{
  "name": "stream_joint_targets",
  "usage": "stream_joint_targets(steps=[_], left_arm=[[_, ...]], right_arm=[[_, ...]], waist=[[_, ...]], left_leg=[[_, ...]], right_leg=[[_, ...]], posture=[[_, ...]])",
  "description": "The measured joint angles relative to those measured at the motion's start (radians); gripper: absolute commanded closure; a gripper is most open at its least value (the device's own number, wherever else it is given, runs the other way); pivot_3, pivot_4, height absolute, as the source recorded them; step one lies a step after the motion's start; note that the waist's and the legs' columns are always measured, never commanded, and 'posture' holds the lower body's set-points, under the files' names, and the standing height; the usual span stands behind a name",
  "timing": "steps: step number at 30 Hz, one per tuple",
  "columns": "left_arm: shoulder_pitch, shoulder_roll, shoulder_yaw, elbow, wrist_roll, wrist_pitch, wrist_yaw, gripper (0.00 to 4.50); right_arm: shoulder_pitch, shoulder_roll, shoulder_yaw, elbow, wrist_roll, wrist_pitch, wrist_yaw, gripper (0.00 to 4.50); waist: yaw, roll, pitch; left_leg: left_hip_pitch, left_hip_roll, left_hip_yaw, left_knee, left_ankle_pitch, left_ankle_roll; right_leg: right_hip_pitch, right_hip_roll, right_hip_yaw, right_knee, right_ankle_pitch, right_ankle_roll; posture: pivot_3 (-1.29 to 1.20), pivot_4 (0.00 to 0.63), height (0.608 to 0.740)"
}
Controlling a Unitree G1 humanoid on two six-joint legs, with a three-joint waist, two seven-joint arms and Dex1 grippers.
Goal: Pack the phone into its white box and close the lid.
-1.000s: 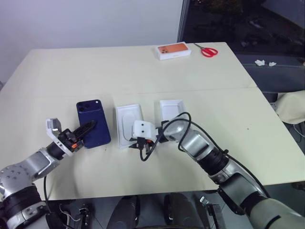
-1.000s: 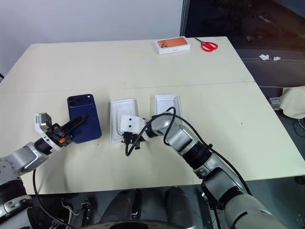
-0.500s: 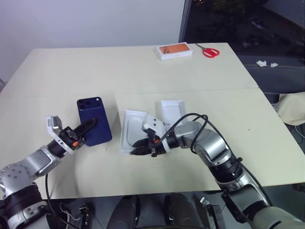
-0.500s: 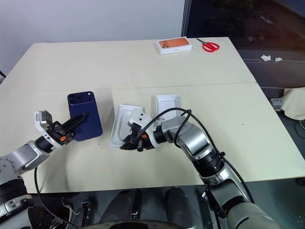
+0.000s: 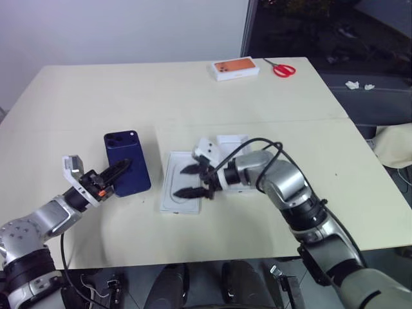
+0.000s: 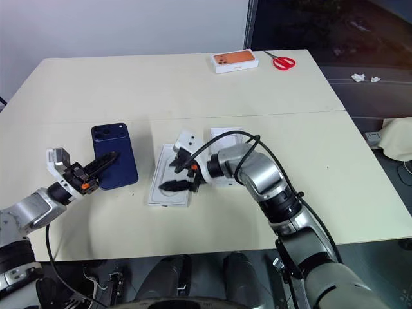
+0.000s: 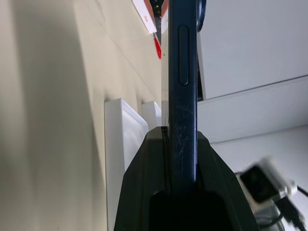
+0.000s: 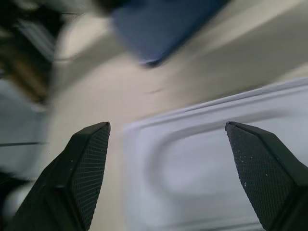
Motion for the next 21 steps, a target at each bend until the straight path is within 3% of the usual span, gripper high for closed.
stream_joint_targets(steps=[2,7,21], left_arm=[[0.000,0.000,-0.001,0.002,0.000,-0.003,0.000,4.50],[-0.001,0.000,-0.010,0.003,0.000,-0.007,-0.001,4.50],[-0.001,0.000,-0.033,-0.017,-0.029,-0.011,0.012,4.50]], right_arm=[[-0.018,-0.001,0.033,0.081,-0.067,-0.091,-0.024,1.85],[-0.038,0.015,0.122,0.222,-0.205,-0.274,-0.059,4.42],[-0.054,0.052,0.172,0.310,-0.350,-0.477,-0.055,4.47]], waist=[[-0.001,0.000,0.000],[-0.004,0.000,0.000],[-0.005,0.000,0.000]], left_leg=[[0.000,0.000,0.000,0.000,0.000,0.000],[0.000,0.000,0.000,0.000,0.000,0.000],[0.000,0.000,0.000,0.001,0.000,0.000]], right_leg=[[0.000,0.000,0.000,0.000,0.000,0.000],[0.000,0.000,0.000,0.000,0.000,0.000],[0.000,0.000,0.000,0.001,0.000,0.000]], posture=[[0.00,0.150,0.740],[0.00,0.150,0.740],[0.00,0.150,0.740]])
